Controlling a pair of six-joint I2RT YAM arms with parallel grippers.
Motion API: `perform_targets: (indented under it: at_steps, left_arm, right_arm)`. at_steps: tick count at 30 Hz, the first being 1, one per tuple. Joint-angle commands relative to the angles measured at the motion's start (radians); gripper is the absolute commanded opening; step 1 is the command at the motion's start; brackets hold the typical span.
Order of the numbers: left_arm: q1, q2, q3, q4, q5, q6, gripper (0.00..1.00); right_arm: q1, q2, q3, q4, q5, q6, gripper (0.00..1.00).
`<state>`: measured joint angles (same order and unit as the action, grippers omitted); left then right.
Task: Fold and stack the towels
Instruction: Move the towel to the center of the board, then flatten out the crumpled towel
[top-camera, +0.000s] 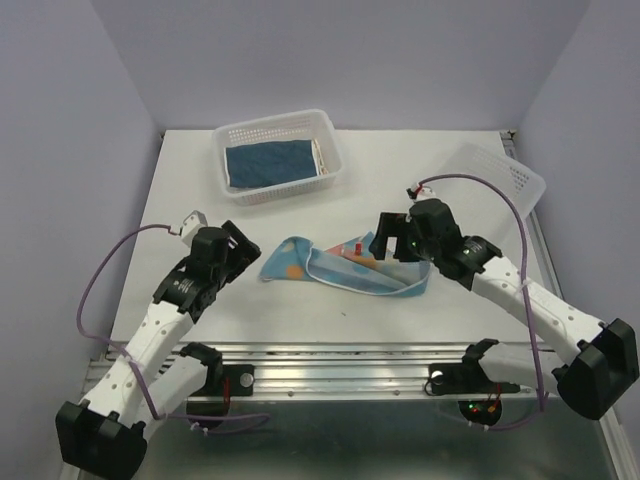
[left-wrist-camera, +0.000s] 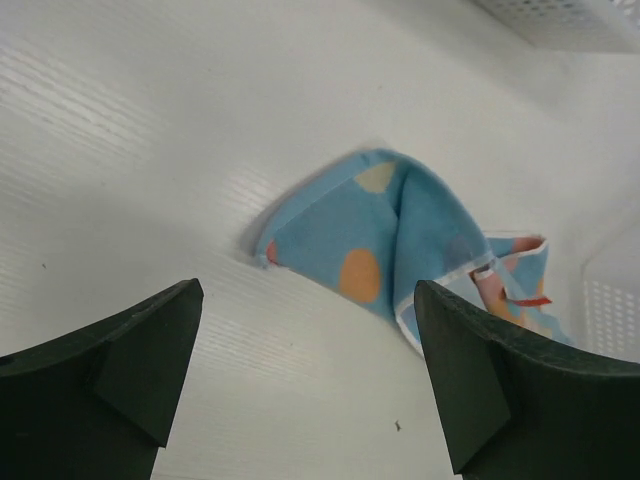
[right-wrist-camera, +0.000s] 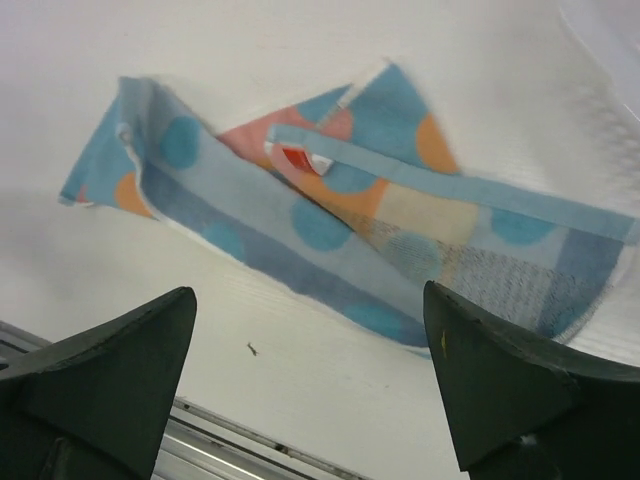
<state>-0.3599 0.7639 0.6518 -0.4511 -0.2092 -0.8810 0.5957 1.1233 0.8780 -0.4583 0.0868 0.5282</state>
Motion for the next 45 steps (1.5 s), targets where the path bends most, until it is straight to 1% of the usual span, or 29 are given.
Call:
perform_targets:
  at_steps: [1,2,3,5,6,7,8,9,11,12,13,14,15,17,18,20,21,23,24,25,28,30,31,33,34,37,38,40,45]
  left_arm:
    - [-0.004,0.052,-0.015,0.078,0.015,0.02,0.99]
    - [-0.004,0.052,-0.015,0.08,0.007,0.019,0.99]
    - [-0.004,0.066,-0.017,0.072,0.001,0.02,0.99]
    - [-0.004,0.068,-0.018,0.066,-0.022,0.02,0.99]
    - [-0.002,0.063,-0.026,0.057,-0.03,0.017,0.99]
    - [-0.002,0.06,-0.03,0.054,-0.038,0.014,0.99]
    - [-0.001,0.055,-0.038,0.054,-0.038,0.013,0.99]
    - [0.004,0.046,-0.052,0.063,-0.03,0.01,0.99]
    - [0.007,0.032,-0.069,0.086,-0.018,0.007,0.99]
    - [0.01,0.028,-0.087,0.098,-0.001,0.008,0.99]
    - [0.013,0.026,-0.096,0.107,0.008,0.01,0.99]
    - [0.015,0.025,-0.106,0.12,0.017,0.011,0.99]
    - [0.016,0.026,-0.121,0.141,0.025,0.013,0.99]
    - [0.024,0.04,-0.132,0.161,0.042,0.014,0.99]
    - [0.025,0.046,-0.141,0.167,0.044,0.014,0.99]
    - [0.035,0.075,-0.146,0.187,0.056,0.023,0.99]
    - [0.036,0.086,-0.149,0.195,0.062,0.025,0.99]
    - [0.041,0.112,-0.158,0.215,0.088,0.034,0.99]
    - [0.042,0.124,-0.162,0.238,0.097,0.036,0.99]
    - [0.042,0.133,-0.164,0.248,0.12,0.04,0.99]
    - [0.044,0.167,-0.169,0.291,0.171,0.06,0.99]
    - [0.042,0.183,-0.17,0.319,0.195,0.085,0.99]
    - [0.042,0.183,-0.176,0.333,0.243,0.105,0.99]
    - [0.042,0.161,-0.185,0.376,0.287,0.126,0.99]
    - [0.041,0.134,-0.196,0.385,0.315,0.137,0.99]
    - [0.039,0.098,-0.21,0.39,0.346,0.148,0.99]
    - [0.039,0.089,-0.21,0.388,0.353,0.155,0.99]
    - [0.023,0.066,-0.218,0.406,0.393,0.158,0.99]
    - [-0.008,0.089,-0.231,0.42,0.441,0.149,0.99]
  right_arm:
    - [0.109,0.111,0.111,0.147,-0.082,-0.059,1.0]
    - [0.134,0.112,0.127,0.159,-0.081,-0.062,1.0]
    - [0.154,0.178,0.154,0.174,-0.081,-0.066,1.0]
    - [0.188,0.26,0.196,0.208,-0.075,-0.059,1.0]
    - [0.197,0.342,0.247,0.217,-0.068,-0.06,1.0]
    - [0.205,0.384,0.277,0.219,-0.064,-0.068,1.0]
    - [0.22,0.421,0.304,0.224,-0.05,-0.077,1.0]
    - [0.231,0.505,0.375,0.224,-0.038,-0.094,1.0]
    - [0.253,0.582,0.441,0.218,-0.001,-0.12,1.0]
    - [0.265,0.648,0.499,0.205,0.028,-0.123,0.98]
    - [0.265,0.683,0.5,0.205,0.028,-0.131,0.95]
    - [0.271,0.711,0.559,0.189,0.057,-0.137,0.94]
    - [0.271,0.736,0.578,0.185,0.079,-0.134,0.91]
    - [0.273,0.793,0.622,0.17,0.14,-0.119,0.76]
    - [0.273,0.808,0.631,0.165,0.154,-0.113,0.65]
    - [0.273,0.832,0.633,0.159,0.156,-0.106,0.57]
    - [0.271,0.836,0.63,0.161,0.151,-0.108,0.56]
    - [0.273,0.839,0.624,0.162,0.136,-0.102,0.46]
    - [0.271,0.837,0.616,0.162,0.134,-0.103,0.38]
    - [0.273,0.83,0.613,0.164,0.139,-0.102,0.2]
    - [0.273,0.771,0.589,0.147,0.166,-0.091,0.01]
    - [0.273,0.713,0.556,0.136,0.206,-0.08,0.01]
    - [0.273,0.648,0.514,0.116,0.224,-0.074,0.01]
    - [0.271,0.569,0.452,0.09,0.237,-0.057,0.01]
    - [0.271,0.485,0.37,0.077,0.241,-0.048,0.01]
    - [0.273,0.358,0.226,0.086,0.199,-0.033,0.01]
    - [0.273,0.289,0.184,0.087,0.182,-0.031,0.01]
    - [0.271,0.203,0.054,0.086,0.154,0.005,0.02]
    - [0.271,0.107,-0.042,0.087,0.151,0.016,0.03]
